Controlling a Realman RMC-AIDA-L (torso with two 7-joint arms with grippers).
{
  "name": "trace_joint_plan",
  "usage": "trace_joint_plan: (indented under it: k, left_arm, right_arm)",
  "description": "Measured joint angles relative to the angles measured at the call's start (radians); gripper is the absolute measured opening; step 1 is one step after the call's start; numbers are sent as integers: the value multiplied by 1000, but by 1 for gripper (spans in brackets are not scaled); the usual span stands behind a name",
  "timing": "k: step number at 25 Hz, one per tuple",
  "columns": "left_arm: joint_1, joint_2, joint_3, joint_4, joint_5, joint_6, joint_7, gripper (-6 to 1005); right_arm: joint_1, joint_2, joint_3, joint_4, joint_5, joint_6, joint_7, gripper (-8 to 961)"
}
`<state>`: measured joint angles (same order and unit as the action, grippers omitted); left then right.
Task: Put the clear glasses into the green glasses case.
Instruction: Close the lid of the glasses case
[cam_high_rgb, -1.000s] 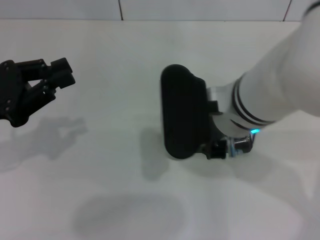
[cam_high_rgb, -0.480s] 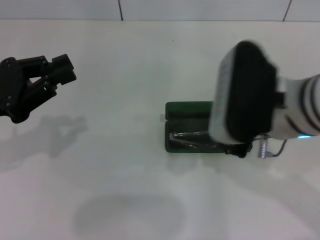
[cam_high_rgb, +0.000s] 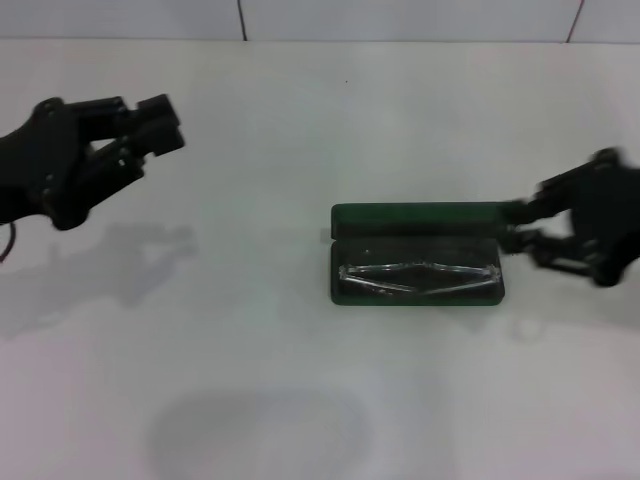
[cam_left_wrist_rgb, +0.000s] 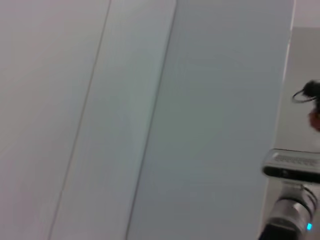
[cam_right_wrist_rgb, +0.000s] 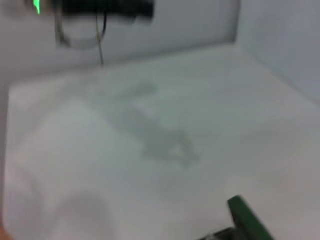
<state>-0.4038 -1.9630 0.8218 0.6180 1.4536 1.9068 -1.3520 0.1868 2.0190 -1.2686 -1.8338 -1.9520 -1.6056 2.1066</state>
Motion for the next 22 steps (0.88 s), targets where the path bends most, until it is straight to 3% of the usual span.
trace_joint_plan:
  k: [6, 7, 11, 17, 18, 22]
  left_arm:
    - [-61, -40, 1, 3, 39, -16, -6, 191]
    - [-73, -43, 1, 3, 47, -25, -8, 191]
    - [-132, -61, 2, -2, 82, -89, -20, 191]
    - [-172, -98, 5, -3, 161, -179, -25, 191]
    - [-217, -121, 9, -19, 217, -247, -25, 190]
    - [-287, -128, 80, -97, 234, -355, -15, 190]
  right_arm:
    - [6, -3, 476, 411, 289, -195, -230, 225]
    - [18, -7, 592, 517, 311, -243, -282, 225]
    - [31, -22, 899, 754, 285, -336, -418, 226]
    - [0, -21, 1092, 901, 272, -354, -524, 225]
    - [-5, -22, 1109, 917, 272, -355, -531, 224]
    - [-30, -25, 1183, 993, 254, -357, -581, 222]
